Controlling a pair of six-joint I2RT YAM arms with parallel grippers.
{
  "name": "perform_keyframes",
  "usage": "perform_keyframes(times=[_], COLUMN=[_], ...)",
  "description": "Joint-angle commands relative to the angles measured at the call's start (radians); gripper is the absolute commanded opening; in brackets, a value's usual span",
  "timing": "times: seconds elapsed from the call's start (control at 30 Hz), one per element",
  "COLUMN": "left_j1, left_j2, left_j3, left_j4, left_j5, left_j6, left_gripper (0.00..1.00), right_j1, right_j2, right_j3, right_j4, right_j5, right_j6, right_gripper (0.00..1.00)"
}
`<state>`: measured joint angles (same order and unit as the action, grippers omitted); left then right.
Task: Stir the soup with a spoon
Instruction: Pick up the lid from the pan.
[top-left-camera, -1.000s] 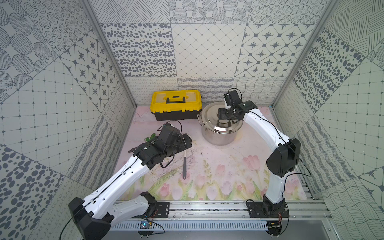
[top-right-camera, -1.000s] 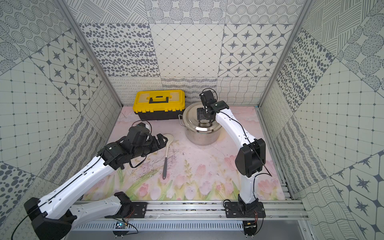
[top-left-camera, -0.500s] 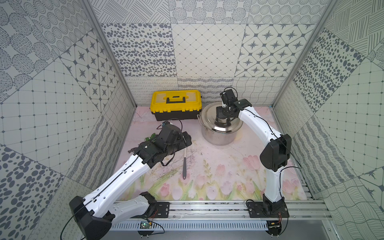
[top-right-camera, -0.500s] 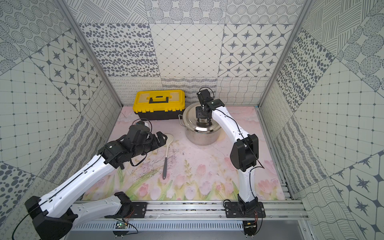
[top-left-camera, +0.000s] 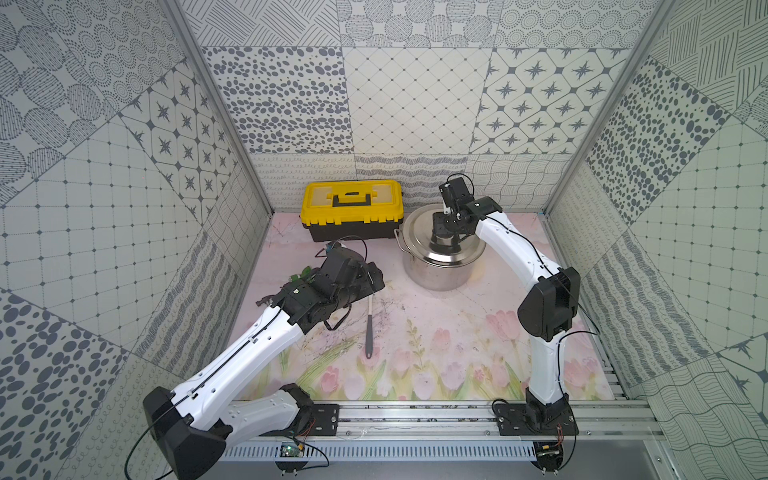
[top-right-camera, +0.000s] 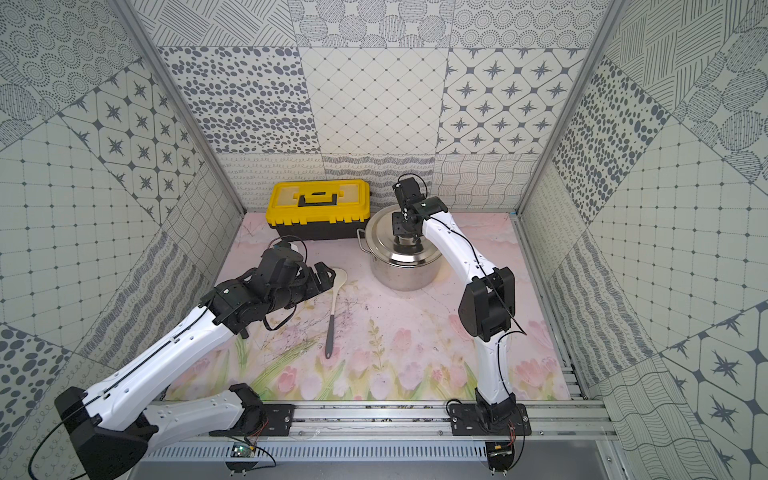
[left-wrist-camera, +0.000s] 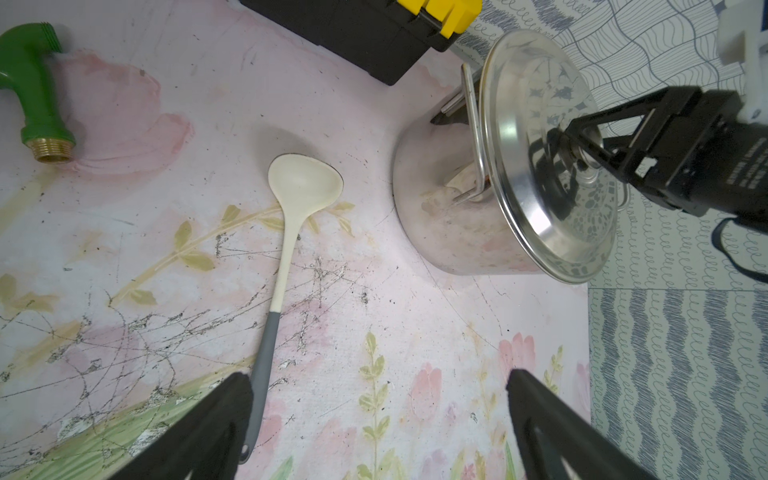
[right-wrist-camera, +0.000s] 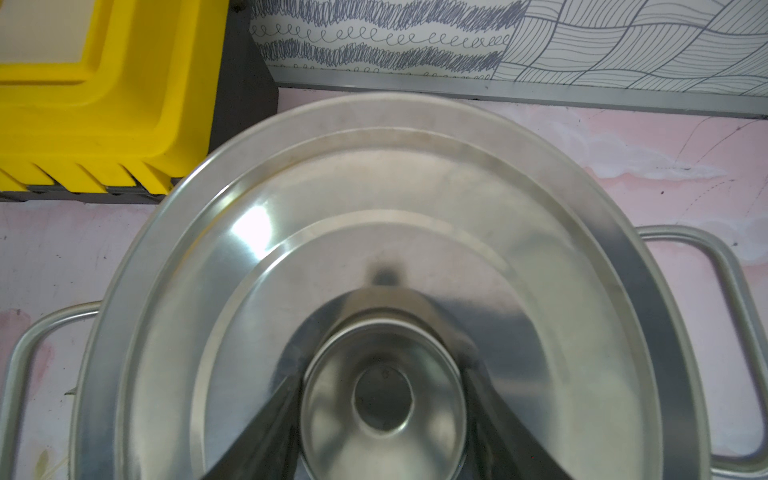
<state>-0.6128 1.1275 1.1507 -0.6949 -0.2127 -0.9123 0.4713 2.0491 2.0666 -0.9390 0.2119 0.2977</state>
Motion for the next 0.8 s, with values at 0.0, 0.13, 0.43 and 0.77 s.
perform_keyframes(times=[0.0, 0.13, 0.43, 0.77], left_j1=[0.005, 0.006, 0.009, 0.011], left_j2=[0.014, 0.008, -0.021, -0.071], left_j3=[0.017, 0.018, 0.029, 0.058], left_j4=[0.028, 0.028, 0.049, 0.046], left_j5=[-0.005, -0.004, -0.030, -0.050], left_j6=[0.018, 0.019, 0.037, 0.050], left_gripper=[0.99, 0.99, 1.00, 0.99], right_j1=[0.008, 0.022, 0.065, 0.072], right_j2=[0.017, -0.014, -0.150, -0.578], right_j3=[0.014, 0.042, 0.108, -0.309], right_j4=[0.008, 0.011, -0.008, -0.051], right_j5=[0.023, 0.037, 0.079, 0.139], right_j6=[-0.013, -0.038, -0.077, 0.037], right_gripper=[0.34, 0.25, 0.23, 0.23])
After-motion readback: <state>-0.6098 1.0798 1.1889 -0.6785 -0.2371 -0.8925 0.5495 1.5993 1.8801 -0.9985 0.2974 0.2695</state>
